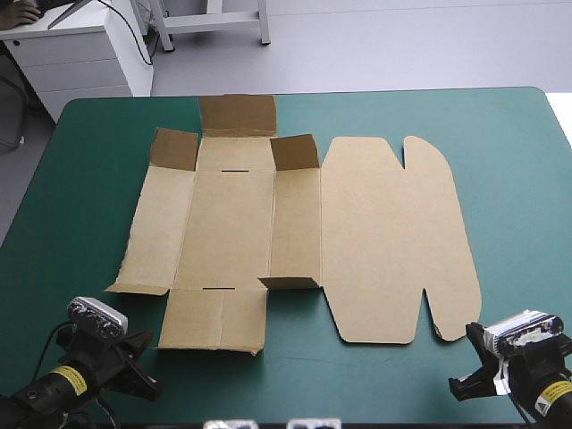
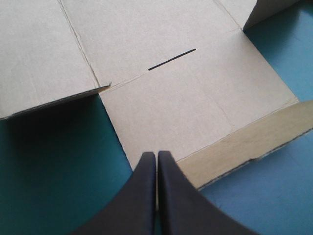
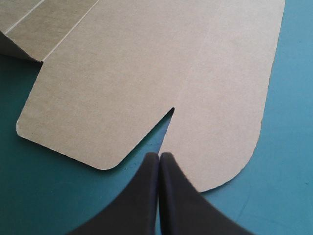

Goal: Fold the box

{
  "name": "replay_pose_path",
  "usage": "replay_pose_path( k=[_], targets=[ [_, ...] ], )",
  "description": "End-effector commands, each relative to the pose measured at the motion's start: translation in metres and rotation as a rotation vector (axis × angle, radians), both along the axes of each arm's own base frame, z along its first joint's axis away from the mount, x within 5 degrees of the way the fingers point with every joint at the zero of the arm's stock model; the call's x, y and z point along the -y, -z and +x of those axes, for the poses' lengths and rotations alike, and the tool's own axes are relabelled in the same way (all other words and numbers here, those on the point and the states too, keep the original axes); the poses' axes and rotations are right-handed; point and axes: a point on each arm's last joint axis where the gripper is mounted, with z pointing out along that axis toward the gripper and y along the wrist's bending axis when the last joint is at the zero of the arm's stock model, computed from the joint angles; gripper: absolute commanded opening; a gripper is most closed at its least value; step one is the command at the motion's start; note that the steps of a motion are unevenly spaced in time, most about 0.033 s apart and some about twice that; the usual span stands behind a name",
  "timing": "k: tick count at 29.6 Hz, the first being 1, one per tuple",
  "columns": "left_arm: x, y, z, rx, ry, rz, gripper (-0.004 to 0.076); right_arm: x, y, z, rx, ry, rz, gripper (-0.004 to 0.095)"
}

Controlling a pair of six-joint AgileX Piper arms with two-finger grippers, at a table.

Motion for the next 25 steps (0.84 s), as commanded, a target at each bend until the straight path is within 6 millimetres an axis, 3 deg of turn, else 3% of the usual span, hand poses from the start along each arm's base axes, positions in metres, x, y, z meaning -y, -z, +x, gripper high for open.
replay_pose_path(
  k=[1, 16, 25],
  targets=[
    [0.003, -0.011, 0.005, 0.052, -0.006, -0.038, -0.0008, -0.001, -0.013, 0.002, 0.079, -0.002, 0.026, -0.0014],
    [0.003, -0.013, 0.006, 0.092, 0.023, -0.014, -0.0008, -0.001, -0.013, 0.002, 0.079, -0.002, 0.026, -0.0014],
    [0.006, -0.046, 0.015, 0.209, -0.004, -0.089, -0.0008, -0.001, -0.013, 0.002, 0.079, -0.002, 0.026, -0.0014]
  ],
)
